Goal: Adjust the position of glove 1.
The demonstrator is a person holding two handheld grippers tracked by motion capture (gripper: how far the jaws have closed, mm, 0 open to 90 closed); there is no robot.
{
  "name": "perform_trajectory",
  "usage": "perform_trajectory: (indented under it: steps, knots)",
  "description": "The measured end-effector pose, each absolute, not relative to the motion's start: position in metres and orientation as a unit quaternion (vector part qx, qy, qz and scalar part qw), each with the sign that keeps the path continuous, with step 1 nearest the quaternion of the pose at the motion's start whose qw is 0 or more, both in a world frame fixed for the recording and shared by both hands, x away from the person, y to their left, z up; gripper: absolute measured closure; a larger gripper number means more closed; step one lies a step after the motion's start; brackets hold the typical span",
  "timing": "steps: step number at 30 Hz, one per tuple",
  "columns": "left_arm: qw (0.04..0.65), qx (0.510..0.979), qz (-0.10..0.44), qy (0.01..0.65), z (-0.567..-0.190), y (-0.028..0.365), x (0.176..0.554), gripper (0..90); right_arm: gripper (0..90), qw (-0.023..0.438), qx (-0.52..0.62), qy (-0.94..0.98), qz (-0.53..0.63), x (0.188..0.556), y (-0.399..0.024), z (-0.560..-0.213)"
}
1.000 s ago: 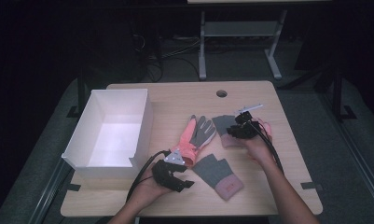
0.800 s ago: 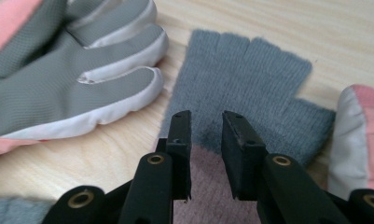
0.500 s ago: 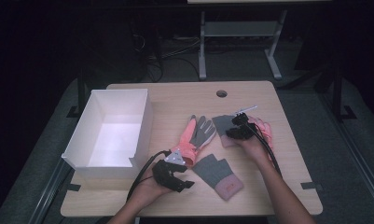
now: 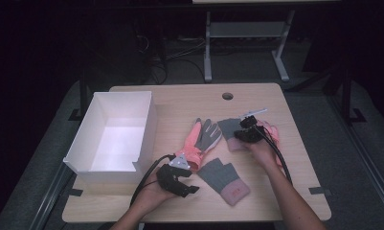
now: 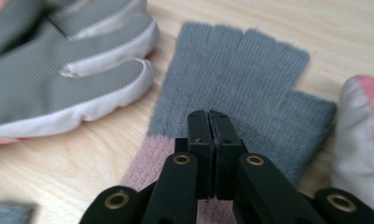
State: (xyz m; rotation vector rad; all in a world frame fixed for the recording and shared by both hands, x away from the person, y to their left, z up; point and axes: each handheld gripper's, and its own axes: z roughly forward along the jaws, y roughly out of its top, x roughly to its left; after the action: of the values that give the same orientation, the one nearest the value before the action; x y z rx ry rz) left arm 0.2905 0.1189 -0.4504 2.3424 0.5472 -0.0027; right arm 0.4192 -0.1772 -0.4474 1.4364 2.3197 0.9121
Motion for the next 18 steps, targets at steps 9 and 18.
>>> perform_trajectory:
  steps: [9, 18]
  knots:
    - [0.369, 0.905, 0.003, 0.211, -0.448, 0.122, 0.292, 31.3, 88.8, 0.126, 0.485, 0.788, 0.357, 0.410, -0.186, -0.427]
    - [0.368, 0.905, 0.006, 0.215, -0.447, 0.123, 0.292, 26.3, 88.8, 0.130, 0.471, 0.783, 0.386, 0.395, -0.191, -0.407]
